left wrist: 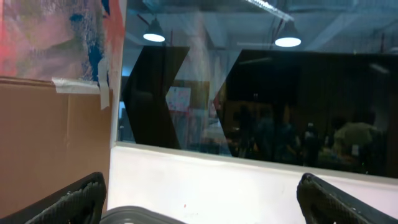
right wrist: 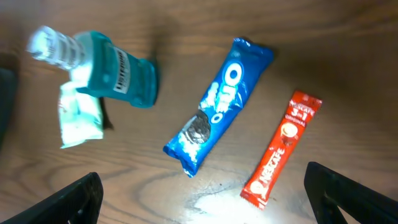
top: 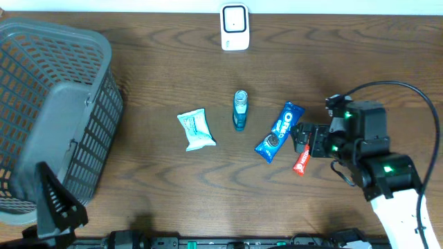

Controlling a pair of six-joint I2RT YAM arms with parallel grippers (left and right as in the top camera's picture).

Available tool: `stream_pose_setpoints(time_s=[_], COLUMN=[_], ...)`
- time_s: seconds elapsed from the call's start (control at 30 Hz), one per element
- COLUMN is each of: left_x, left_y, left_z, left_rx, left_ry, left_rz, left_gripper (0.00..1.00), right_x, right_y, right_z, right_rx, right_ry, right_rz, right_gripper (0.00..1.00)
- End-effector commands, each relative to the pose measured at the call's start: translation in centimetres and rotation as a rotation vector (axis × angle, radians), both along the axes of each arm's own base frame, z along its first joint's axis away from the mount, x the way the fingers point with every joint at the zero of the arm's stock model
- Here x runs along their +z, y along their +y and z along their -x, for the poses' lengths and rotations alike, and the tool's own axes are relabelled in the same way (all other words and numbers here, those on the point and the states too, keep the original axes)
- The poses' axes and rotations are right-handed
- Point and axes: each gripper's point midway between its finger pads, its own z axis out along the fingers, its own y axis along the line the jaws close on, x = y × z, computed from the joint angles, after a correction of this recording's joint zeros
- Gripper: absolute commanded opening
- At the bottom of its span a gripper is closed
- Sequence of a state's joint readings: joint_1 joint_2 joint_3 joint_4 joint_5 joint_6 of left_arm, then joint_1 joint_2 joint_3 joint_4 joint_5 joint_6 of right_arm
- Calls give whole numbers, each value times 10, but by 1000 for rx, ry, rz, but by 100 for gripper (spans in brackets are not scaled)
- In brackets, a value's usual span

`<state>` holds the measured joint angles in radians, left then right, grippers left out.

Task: Scan the item barcode
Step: 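Move the right gripper over the teal mouthwash bottle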

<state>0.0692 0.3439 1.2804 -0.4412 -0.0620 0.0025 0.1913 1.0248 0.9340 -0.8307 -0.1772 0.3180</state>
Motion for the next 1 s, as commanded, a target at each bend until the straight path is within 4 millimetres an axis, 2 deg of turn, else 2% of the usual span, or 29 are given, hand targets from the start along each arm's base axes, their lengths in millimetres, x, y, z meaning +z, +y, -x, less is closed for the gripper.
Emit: stream_pose_setpoints(time_s=[0.0,0.17,0.3,0.43,0.5,0.6,0.8,0.97], left_x=[5,-10,-32,-53,-56,-62,-55,-57], left_y=[-1,-2,-3,-3,-2,-2,6,12], left_z=[16,32,44,44,36,30,35,36], left_rx=[-5,-5,-5,-6,-6,-6,39,67], left_ry=[-47,-86,-126,-146,-131,-124,-162,-159], left_rz=[19,15,13,11,12,12,32,47], left_gripper=[98,98,98,98,98,98,98,98], right_x=[-2,-3,-8,-16,-16,-9,12,2], right_y=[-4,8,13,19,23,41,71,94], right_z=[-7,-16,-24,-33,-38,-43,-58,-85], right_rx=[-81,-101,-100,-93,-89,-51,-14,-9], right_ry=[5,23,39,38,17,-19,-67,-41], right_rz=[58,80,110,149,179,176,144,159], right_gripper=[99,99,99,99,99,99,99,99])
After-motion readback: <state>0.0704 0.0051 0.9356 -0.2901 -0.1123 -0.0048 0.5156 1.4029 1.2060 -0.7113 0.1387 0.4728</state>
